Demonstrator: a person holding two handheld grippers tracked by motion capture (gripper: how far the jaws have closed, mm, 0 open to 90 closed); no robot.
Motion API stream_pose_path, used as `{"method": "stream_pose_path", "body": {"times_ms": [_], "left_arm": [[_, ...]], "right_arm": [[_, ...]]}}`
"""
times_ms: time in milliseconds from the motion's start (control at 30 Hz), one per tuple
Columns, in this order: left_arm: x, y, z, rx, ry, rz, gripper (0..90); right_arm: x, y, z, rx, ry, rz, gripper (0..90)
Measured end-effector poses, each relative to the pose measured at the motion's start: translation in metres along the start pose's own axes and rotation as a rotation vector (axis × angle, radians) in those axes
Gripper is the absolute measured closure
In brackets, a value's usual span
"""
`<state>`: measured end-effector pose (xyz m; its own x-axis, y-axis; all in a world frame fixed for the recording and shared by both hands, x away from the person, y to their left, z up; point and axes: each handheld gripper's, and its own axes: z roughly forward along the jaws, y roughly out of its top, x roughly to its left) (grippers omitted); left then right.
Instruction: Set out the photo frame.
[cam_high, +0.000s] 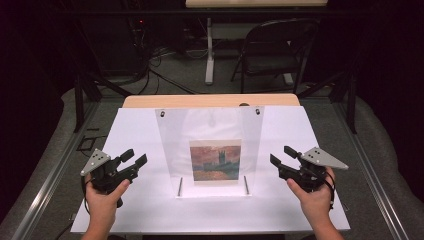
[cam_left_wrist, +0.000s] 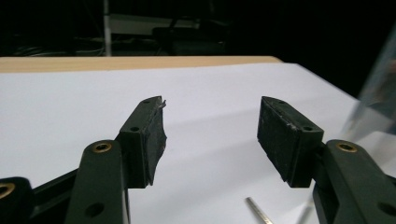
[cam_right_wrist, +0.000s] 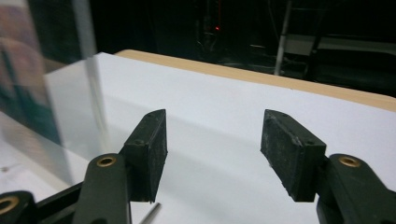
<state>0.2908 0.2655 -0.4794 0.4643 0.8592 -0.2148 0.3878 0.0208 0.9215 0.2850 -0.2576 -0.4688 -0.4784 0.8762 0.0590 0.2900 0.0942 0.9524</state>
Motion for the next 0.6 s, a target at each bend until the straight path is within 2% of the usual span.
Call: {"method": "stream_pose_path", "body": {"times_ms": [33,67,100,133,200,300,400,533,600], "left_arm": [[0.005,-0.006,0.004,-0.002,0.028,0.000,41.3],[0.005,-0.006,0.004,-0.002,0.028,0.000,41.3],[0.012,-0.013,0.009,0.002,0.064,0.015,41.3],[0.012,-0.013,0.009,0.002,0.064,0.015,41.3],[0.020,-0.021,0.013,0.008,0.066,0.006,41.4],[0.029,-0.032,0.017,0.046,0.089,-0.008,41.4],[0.030,-0.034,0.018,0.047,0.089,-0.008,41.3],[0.029,-0.038,0.019,0.039,0.074,-0.002,41.3],[0.027,-0.039,0.020,0.039,0.065,0.006,41.3]], "right_arm": [[-0.001,-0.001,0.002,0.001,-0.009,-0.001,40.5],[-0.002,-0.002,0.002,0.007,-0.014,-0.001,40.5],[-0.004,-0.003,0.004,0.004,-0.025,-0.009,40.5],[-0.004,-0.003,0.004,0.004,-0.025,-0.009,40.5],[-0.007,-0.008,0.007,0.006,-0.056,-0.012,40.6],[-0.009,-0.017,0.008,0.002,-0.074,-0.018,40.6],[-0.009,-0.023,0.010,0.009,-0.076,-0.025,40.6],[-0.009,-0.034,0.016,0.033,-0.056,-0.028,40.6],[-0.008,-0.040,0.018,0.051,-0.037,-0.012,40.6]]}}
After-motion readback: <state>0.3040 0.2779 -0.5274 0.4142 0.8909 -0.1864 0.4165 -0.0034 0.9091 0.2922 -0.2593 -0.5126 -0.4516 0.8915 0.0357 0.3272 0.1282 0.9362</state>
